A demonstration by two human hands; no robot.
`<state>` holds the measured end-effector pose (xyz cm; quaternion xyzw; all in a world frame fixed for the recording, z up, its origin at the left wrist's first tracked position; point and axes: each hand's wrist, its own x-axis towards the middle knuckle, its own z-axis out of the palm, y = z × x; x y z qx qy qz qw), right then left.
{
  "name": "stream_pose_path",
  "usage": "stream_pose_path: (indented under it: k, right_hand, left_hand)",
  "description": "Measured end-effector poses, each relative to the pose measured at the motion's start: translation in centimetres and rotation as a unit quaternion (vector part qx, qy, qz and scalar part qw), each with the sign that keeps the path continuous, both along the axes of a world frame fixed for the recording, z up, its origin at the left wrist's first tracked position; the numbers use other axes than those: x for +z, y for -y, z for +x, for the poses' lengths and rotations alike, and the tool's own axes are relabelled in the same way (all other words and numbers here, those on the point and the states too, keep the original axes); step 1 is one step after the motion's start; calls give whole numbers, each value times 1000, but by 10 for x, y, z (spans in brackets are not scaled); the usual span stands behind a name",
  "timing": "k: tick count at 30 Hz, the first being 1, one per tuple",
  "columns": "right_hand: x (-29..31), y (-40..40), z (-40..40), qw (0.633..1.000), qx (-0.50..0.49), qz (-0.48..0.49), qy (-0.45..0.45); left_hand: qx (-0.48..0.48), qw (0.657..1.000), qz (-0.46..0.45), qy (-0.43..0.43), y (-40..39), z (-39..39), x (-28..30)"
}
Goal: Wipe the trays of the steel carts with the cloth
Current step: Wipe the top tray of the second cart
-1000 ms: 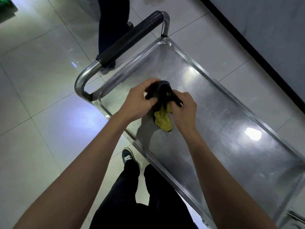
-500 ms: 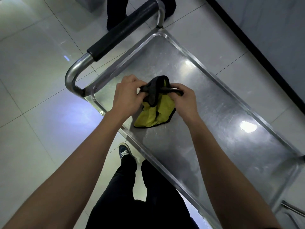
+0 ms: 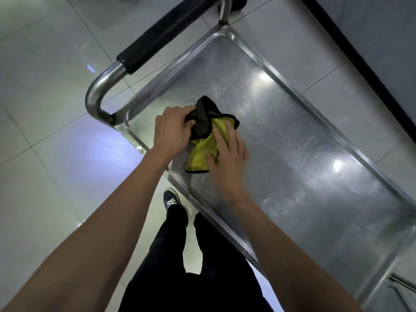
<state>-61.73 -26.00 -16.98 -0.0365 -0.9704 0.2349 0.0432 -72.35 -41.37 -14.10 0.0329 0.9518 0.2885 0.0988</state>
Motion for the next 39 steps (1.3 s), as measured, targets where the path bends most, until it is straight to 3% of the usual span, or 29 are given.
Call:
stream_pose_path:
  k: [3, 5, 11, 14, 18, 26, 32, 39]
  right_hand:
    - [-4, 2, 5, 999, -3, 2, 33]
    - [-7, 0, 0, 998, 21, 29, 55]
    - [-12, -6, -23, 985, 100, 136, 26]
    - [-15, -3, -29, 978, 133, 161, -4]
    - [-20, 3, -30, 980, 165, 114, -16]
    - [-37, 11, -62, 958, 236, 159, -33]
    - [-42, 35, -81, 949, 255, 187, -5]
    - [-41, 78, -89, 947, 284, 139, -55]
  left_hand:
    - [45, 998, 36, 40, 6, 0, -2]
    - [52, 998, 11, 44, 11, 2, -4]
    - [-105, 990, -83, -38, 11, 10, -9]
    - [-105, 988, -111, 5, 13, 16, -17]
    - [-97, 993, -72, 1, 20, 14, -19]
    - [6, 989, -130, -71, 60, 48, -14]
    - [66, 977, -196, -44, 87, 66, -18]
    - [94, 991, -96, -22, 113, 72, -33]
